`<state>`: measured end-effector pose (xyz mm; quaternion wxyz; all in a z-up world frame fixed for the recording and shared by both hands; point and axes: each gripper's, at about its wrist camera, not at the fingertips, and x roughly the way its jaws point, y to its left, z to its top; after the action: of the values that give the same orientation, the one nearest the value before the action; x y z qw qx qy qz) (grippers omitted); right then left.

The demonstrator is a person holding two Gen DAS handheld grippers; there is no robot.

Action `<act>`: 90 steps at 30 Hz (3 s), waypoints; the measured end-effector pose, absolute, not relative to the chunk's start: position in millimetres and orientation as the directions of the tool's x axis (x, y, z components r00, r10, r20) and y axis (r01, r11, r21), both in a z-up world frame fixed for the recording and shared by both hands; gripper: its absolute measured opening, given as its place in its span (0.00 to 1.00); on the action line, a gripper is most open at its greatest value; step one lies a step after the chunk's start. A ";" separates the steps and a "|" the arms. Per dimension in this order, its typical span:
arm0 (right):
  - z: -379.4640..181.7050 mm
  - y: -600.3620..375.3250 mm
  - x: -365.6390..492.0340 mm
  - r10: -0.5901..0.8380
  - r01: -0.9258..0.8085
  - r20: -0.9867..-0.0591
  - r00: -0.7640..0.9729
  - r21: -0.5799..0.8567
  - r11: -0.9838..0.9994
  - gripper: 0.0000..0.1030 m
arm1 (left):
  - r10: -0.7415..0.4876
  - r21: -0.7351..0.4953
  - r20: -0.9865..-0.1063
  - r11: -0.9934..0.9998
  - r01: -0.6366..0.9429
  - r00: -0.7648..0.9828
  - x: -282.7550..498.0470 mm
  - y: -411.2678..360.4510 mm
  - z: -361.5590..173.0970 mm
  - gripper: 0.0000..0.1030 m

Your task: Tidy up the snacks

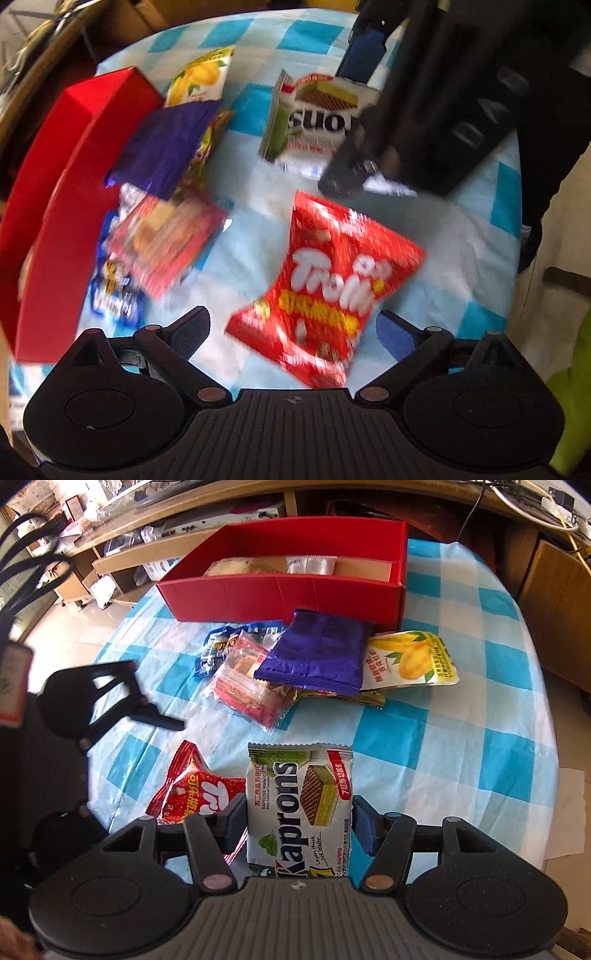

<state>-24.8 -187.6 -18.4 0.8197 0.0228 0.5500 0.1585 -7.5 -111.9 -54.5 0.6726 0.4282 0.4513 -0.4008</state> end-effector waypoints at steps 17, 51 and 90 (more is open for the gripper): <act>-3.7 -182.7 -29.1 0.251 -0.266 -0.869 0.425 0.145 0.953 0.61 | -0.186 0.031 -0.950 0.744 0.667 0.251 5.5 -94.6 -49.8 0.69; 36.2 -161.7 -6.5 0.159 -0.249 -0.770 0.618 0.001 0.969 0.61 | -0.200 -0.025 -0.839 0.943 0.332 0.506 42.1 -52.9 15.0 0.56; 56.7 -160.9 119.5 0.106 -0.164 -0.701 0.705 -0.015 0.986 0.61 | -0.097 0.040 -0.754 0.980 0.193 0.650 155.0 -49.6 42.3 0.54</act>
<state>119.5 -160.9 56.7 0.9226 -0.0381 0.3769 0.0731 155.0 -49.6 42.3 0.9064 0.0586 0.4107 -0.0802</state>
